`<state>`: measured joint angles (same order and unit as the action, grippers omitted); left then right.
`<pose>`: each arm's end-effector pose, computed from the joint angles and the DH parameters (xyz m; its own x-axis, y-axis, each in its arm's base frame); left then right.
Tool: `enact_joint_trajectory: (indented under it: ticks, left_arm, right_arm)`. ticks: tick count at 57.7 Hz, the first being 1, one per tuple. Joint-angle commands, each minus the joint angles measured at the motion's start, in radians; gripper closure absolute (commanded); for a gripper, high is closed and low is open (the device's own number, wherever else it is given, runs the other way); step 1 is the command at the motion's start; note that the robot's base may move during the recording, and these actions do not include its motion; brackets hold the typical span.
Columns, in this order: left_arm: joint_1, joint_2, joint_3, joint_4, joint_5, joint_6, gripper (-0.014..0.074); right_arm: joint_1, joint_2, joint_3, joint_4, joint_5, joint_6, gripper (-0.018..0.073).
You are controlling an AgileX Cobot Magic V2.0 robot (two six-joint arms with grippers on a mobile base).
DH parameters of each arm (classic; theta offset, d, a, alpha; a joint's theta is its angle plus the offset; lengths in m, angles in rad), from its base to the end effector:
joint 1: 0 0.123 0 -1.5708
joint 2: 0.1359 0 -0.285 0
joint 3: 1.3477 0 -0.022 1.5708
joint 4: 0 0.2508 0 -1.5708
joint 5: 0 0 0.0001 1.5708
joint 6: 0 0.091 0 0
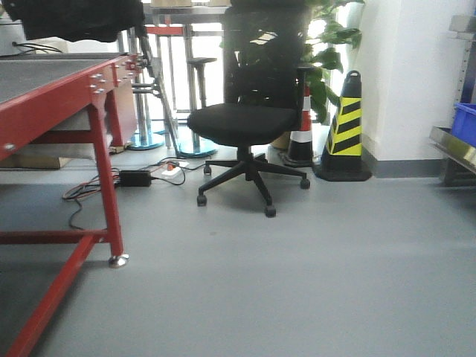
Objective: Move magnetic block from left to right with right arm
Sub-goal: 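Turn the base past the black chair toward the second table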
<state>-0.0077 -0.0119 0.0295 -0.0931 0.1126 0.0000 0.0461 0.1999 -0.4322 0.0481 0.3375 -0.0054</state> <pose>0.0568 -0.0014 0.1937 -0.0440 -0.0920 -0.9948 0.0141 0.9956 -0.0927 0.0530 0.0039 0.3149 -0.0201 0.0391 -0.9990 -0.0612 0.9973 0.0403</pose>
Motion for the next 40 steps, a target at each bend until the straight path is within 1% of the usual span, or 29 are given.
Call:
enact_joint_trajectory:
  ticks: [1, 40]
  left_arm:
    - [-0.007, -0.011, 0.011, -0.009, -0.083, 0.000, 0.0722]
    - [-0.007, -0.011, 0.011, -0.009, -0.083, 0.000, 0.0722]
  right_arm:
    - [-0.006, 0.012, -0.025, -0.002, -0.096, -0.007, 0.0277]
    - [-0.006, 0.012, -0.025, -0.002, -0.096, -0.007, 0.0277]
